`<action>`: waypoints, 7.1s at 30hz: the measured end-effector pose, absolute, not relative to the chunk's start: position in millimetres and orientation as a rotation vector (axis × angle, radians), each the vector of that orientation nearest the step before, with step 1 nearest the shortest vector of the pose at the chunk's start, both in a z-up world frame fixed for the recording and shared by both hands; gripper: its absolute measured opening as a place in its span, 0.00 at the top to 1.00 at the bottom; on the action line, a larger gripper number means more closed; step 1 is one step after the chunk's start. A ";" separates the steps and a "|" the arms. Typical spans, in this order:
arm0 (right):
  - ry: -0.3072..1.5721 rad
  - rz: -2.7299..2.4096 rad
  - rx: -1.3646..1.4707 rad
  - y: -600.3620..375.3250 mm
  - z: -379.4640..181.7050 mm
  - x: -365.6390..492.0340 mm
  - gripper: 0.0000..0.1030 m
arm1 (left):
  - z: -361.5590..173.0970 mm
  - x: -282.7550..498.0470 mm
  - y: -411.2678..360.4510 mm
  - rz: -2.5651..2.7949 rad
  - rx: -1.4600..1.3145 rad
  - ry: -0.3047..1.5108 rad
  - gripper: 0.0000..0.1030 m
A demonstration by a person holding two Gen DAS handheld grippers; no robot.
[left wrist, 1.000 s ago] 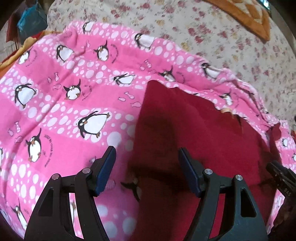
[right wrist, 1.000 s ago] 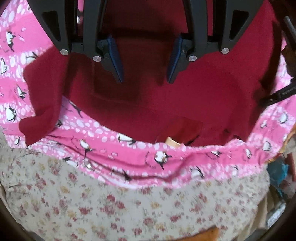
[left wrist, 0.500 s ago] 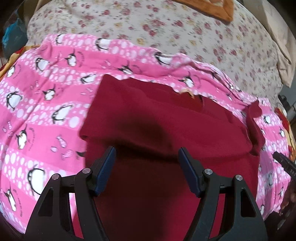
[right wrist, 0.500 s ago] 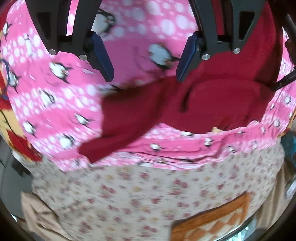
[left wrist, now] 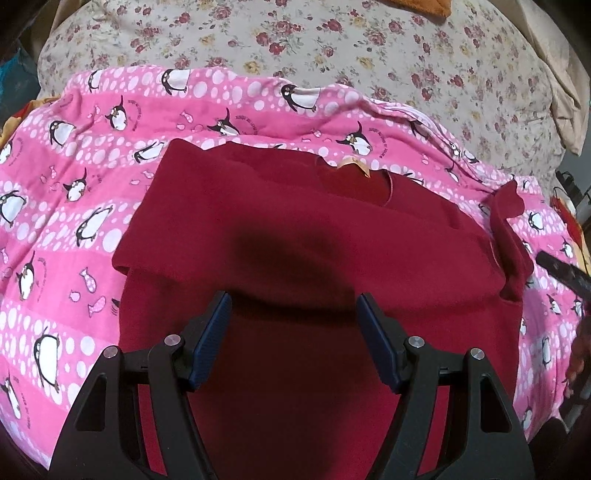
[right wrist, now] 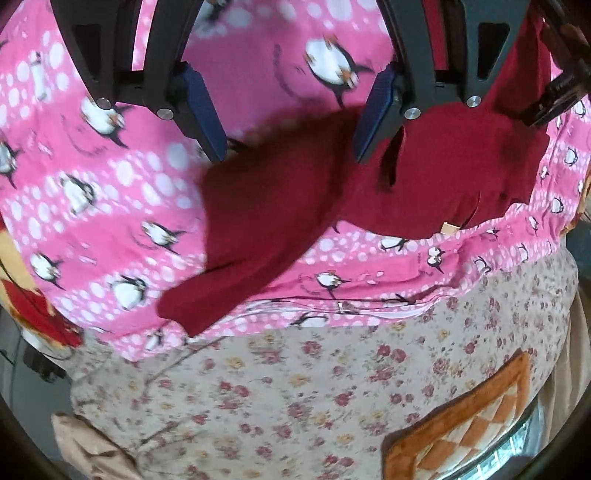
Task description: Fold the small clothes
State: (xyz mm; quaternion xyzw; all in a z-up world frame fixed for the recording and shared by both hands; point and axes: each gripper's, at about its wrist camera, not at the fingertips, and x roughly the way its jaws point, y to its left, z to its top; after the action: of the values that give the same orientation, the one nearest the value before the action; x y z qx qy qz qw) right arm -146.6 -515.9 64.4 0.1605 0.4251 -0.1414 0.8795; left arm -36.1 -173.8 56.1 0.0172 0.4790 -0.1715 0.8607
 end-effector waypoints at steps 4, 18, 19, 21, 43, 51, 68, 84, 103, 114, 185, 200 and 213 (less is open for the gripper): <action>0.914 -0.361 0.330 -523.7 53.9 -107.2 0.25 | 57.5 -35.2 -169.8 -0.358 0.028 0.999 0.32; 1.031 -0.362 0.445 -573.1 11.4 -40.0 0.91 | 48.3 -26.5 -164.1 -0.343 0.016 1.029 0.32; 1.023 -0.340 0.457 -574.4 15.6 -45.8 0.94 | 48.2 -25.9 -163.2 -0.338 0.011 1.031 0.32; 0.983 -0.312 0.458 -576.3 32.5 -65.8 0.94 | 48.8 -25.8 -161.3 -0.341 -0.012 1.034 0.32; 0.804 -0.269 0.625 -589.3 60.0 -247.3 0.35 | 63.0 -55.9 -174.9 -0.374 -0.007 1.001 0.32; 0.892 -0.328 0.672 -625.0 3.9 -176.1 0.62 | 66.1 -58.7 -173.1 -0.369 0.022 0.994 0.32; 0.661 -0.029 0.366 -480.7 133.7 -151.8 0.90 | 80.4 -42.2 -141.6 -0.342 -0.126 0.960 0.32; 0.893 0.160 0.229 -385.2 84.3 -138.9 0.42 | 81.0 -41.0 -144.7 -0.444 -0.139 0.965 0.32; 0.852 0.054 0.502 -499.3 66.7 -237.6 0.29 | 40.3 -5.9 -325.3 -0.641 -0.116 1.132 0.32; 0.834 0.043 0.590 -515.0 56.8 -247.5 0.30 | 50.3 5.0 -332.5 -0.628 -0.196 1.096 0.94; 1.012 -0.153 0.233 -453.4 41.5 -71.3 0.49 | 40.7 25.9 -107.8 -0.248 -0.010 0.959 0.52; 1.097 -0.116 0.205 -439.5 25.6 -120.7 0.49 | 44.1 19.7 -105.8 -0.258 0.020 0.959 0.52; 1.097 -0.076 0.232 -436.9 50.0 -162.7 0.46 | 67.2 -32.8 -63.5 -0.296 0.099 0.988 0.52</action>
State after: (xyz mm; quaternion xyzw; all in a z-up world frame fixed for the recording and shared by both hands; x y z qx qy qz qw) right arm -162.7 -436.9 50.0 0.1101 0.5202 -0.0360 0.8462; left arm -32.8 -63.5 67.2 0.0475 0.4721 -0.1413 0.8689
